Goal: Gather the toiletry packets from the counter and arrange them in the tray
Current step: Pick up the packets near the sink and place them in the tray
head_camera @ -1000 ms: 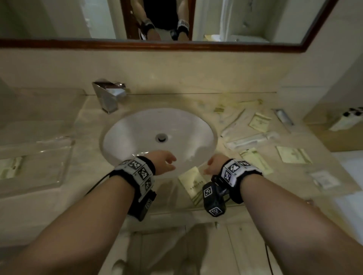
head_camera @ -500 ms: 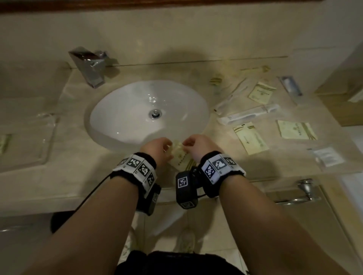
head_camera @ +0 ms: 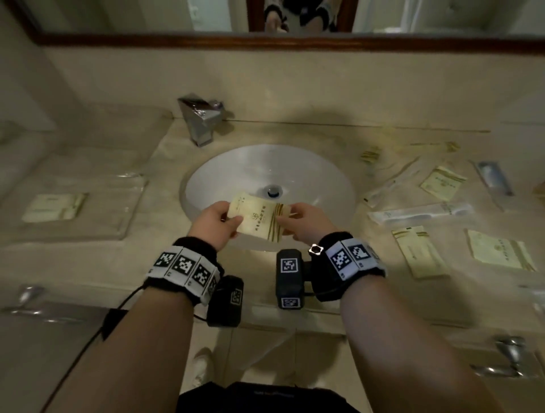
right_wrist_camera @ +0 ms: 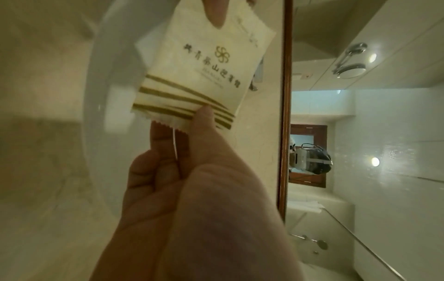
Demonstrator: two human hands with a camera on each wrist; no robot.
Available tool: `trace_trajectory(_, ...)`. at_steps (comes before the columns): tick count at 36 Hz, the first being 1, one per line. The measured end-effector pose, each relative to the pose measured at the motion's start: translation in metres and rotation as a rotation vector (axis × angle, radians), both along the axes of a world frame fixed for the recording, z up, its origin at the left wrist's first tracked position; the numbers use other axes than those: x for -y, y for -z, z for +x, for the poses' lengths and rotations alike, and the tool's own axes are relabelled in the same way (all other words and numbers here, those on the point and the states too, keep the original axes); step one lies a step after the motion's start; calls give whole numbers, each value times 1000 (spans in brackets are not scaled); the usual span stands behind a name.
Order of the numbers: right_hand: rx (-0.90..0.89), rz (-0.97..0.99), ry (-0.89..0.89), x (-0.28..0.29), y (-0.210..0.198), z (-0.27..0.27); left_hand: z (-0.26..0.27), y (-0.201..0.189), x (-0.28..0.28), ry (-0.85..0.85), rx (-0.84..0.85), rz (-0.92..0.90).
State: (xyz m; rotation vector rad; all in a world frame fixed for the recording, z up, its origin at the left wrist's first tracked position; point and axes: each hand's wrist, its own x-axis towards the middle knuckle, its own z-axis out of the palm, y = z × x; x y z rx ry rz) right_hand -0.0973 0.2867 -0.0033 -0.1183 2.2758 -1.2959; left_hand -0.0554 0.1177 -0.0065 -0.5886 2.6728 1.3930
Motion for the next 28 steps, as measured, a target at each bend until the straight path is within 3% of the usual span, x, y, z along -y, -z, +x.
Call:
trace_trajectory(6,-84,18,-131,44,-10,-3,16,-14,41,-108,-43,-4)
trace_trajectory(19,-126,21,-346,207,-9,10,60,-15,177,46,39,-512)
trace_trajectory(23,-19,-54,-325,267,-5,11,61,-19,233,96,101,-747)
trace_trajectory(28,231,-244,-139,351,1,10,50,-26,313,281,201,-1022)
